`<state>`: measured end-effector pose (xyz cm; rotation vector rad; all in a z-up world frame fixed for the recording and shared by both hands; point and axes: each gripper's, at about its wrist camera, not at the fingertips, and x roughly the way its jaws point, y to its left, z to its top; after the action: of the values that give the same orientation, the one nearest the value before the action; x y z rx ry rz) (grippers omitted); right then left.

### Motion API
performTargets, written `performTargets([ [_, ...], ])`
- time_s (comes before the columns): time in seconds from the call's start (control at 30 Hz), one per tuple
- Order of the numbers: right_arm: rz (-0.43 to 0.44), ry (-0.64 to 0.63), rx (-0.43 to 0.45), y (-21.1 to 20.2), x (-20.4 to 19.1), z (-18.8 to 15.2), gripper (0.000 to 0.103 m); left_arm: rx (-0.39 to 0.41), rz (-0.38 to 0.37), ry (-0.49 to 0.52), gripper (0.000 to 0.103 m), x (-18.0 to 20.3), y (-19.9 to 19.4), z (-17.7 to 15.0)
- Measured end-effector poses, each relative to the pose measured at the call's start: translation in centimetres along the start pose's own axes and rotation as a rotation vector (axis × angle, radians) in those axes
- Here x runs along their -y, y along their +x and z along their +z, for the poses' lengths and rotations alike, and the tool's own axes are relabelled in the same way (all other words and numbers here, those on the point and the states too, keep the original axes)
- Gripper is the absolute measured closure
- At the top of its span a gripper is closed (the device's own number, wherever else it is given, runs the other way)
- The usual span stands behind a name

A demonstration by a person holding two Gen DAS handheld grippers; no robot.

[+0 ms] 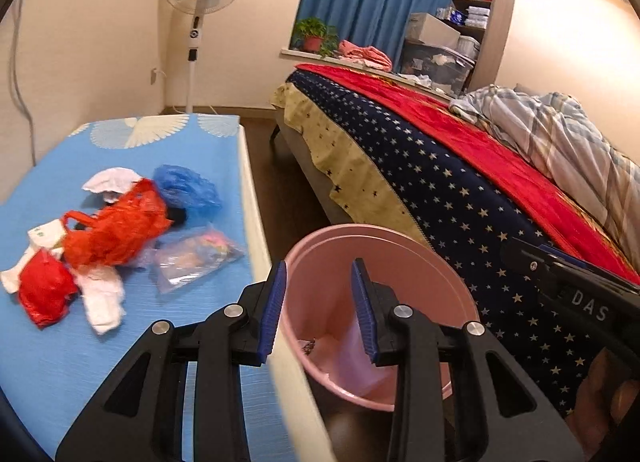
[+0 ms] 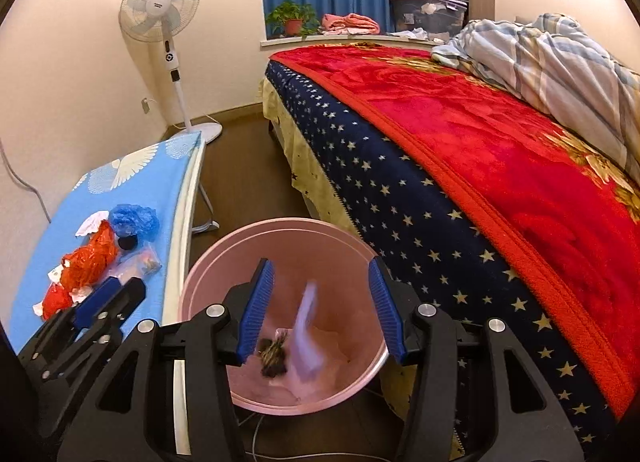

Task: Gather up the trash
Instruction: 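Move both open grippers back over the trash on the table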

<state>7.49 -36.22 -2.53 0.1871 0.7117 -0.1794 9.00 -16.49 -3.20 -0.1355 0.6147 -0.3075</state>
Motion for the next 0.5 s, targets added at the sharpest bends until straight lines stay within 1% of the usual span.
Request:
performTargets([
  [0.1, 0.023, -0.023, 0.011, -0.3, -1.0, -0.1, 0.054, 0.014, 0.027, -0.018, 0.070, -1.8, -1.2, 0.2],
  [0.3, 0.094, -0.063, 0.049, -1.4, -3.8, 0.0, 0.063, 0.044, 0.097, -0.056, 0.070, -5.0, -3.7, 0.2],
  [0.37, 0.119, -0.061, 0.050, -1.7, -5.0, -0.2, 0.066, 0.055, 0.117, -0.060, 0.070, -5.9, -4.6, 0.0],
  [0.5, 0.171, -0.051, 0.040, -1.8, -7.2, -0.6, 0.067, 0.082, 0.159, -0.073, 0.070, -7.7, -6.3, -0.2],
])
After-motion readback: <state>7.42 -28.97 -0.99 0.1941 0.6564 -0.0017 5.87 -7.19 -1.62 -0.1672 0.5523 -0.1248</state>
